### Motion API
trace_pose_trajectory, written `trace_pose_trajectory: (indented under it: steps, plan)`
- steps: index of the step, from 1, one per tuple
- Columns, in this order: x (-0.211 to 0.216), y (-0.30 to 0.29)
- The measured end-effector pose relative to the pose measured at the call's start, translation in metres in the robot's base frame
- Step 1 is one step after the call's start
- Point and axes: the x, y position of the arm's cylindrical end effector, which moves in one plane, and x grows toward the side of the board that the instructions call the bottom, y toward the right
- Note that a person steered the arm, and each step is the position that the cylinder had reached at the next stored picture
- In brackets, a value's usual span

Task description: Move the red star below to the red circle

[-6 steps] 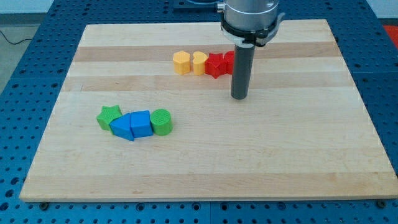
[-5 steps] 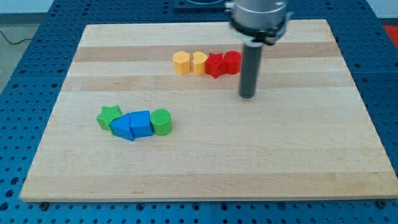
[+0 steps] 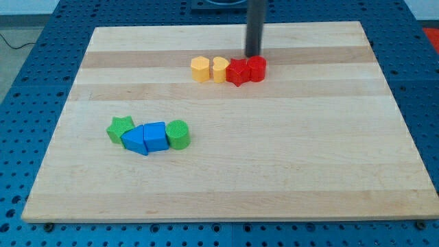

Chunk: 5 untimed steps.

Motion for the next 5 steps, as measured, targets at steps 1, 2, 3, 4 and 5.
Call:
trace_pose_trajectory:
  steps: [1,2,3,4,5]
  plan:
    - [0.009,-0.029]
    - [0.035,-0.021]
    - [0.078,-0.01]
    - [0.107,-0.009]
    - [0.11,-0.009]
